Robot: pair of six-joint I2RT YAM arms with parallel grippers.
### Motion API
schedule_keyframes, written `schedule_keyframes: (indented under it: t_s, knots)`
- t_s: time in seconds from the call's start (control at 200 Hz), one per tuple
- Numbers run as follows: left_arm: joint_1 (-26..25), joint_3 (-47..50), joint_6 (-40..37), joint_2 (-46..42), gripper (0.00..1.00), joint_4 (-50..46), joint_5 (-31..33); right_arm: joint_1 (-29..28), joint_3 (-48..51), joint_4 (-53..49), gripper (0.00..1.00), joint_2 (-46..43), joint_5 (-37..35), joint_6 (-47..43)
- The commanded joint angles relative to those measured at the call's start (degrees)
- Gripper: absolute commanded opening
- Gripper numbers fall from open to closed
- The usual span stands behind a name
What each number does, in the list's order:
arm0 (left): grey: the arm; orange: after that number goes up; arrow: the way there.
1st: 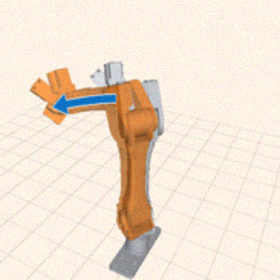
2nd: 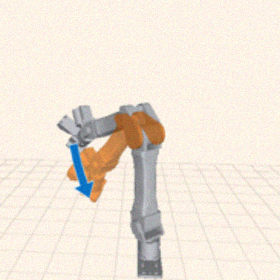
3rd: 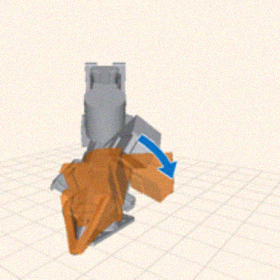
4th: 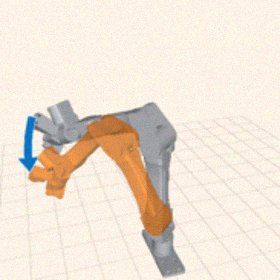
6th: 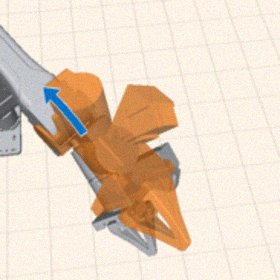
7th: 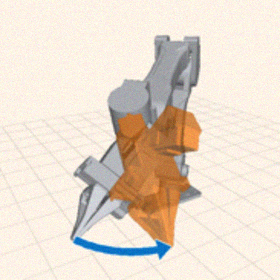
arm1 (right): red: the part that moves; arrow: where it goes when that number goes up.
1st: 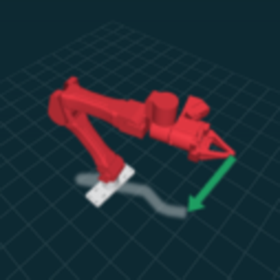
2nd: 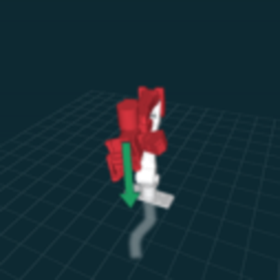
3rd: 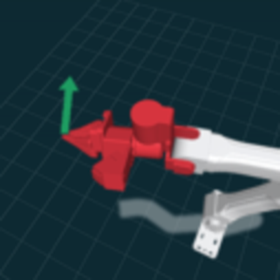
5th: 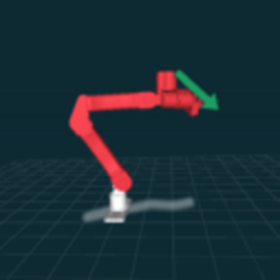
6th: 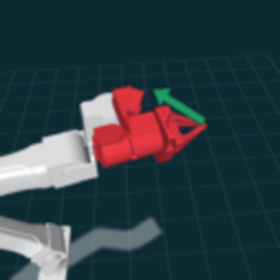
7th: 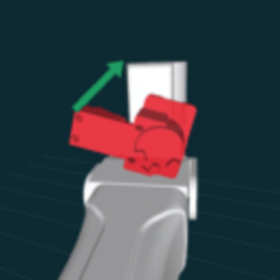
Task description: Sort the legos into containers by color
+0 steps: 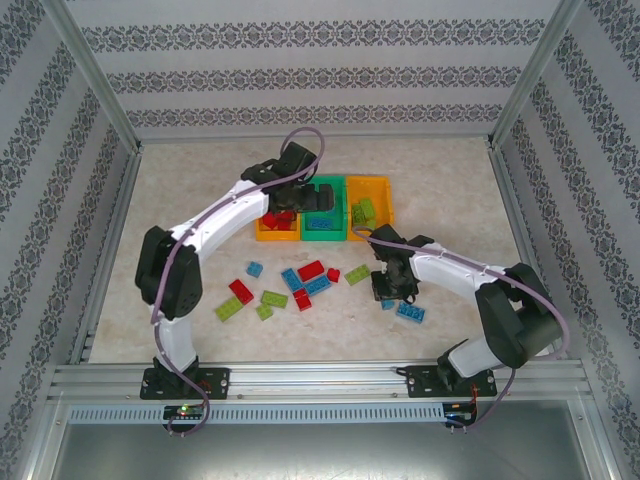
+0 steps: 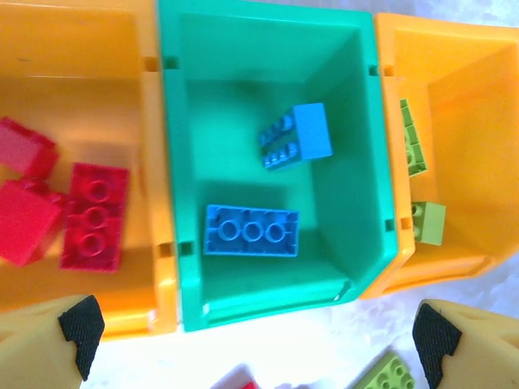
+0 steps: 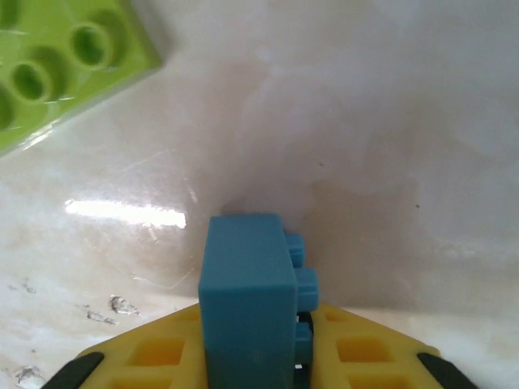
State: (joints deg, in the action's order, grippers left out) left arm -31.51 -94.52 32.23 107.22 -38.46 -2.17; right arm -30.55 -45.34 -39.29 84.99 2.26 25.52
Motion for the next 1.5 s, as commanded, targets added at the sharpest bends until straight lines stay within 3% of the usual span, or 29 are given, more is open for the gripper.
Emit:
schedule_keyframes:
  t_s: [0.0, 0.19, 0.32, 0.43, 0.889, 1.154, 1.214, 1.499]
  knots:
    - [0.3, 4.7, -3.2, -5.0, 1.0, 0.9, 5.2, -1.5, -2.8, -0.7, 0.21, -3.1, -2.8, 0.4]
    - [1.8, 15.7, -3.8, -13.1, 0.99, 0.0, 7.7, -1.6, -7.5, 1.8, 0.17, -7.5, -1.6, 1.0]
    - [2.3, 22.4, -4.7, -17.5, 0.99, -0.7, 8.4, -0.5, -11.5, 8.4, 0.18, -6.6, 4.7, 2.1]
    - [2.5, 27.0, -5.4, -18.6, 0.99, -1.8, 8.1, 0.3, -17.5, 13.1, 0.18, -1.2, 10.3, 4.1]
    - [2.8, 36.4, -8.4, -20.2, 0.99, -1.0, 6.3, 2.1, -45.1, 11.0, 0.21, 23.9, 12.6, 4.6]
    - [2.9, 36.6, -10.3, -17.2, 1.0, 0.5, 6.0, 3.3, -54.9, 7.8, 0.34, 33.5, 11.6, 5.2]
    - [3.0, 36.3, -10.8, -16.2, 1.0, 0.7, 5.9, 3.6, -55.8, 7.6, 0.41, 34.7, 12.4, 5.7]
    - [4.5, 35.7, -11.3, -12.0, 0.94, 1.4, 4.5, 3.4, -55.0, 8.7, 0.57, 33.7, 13.8, 6.5]
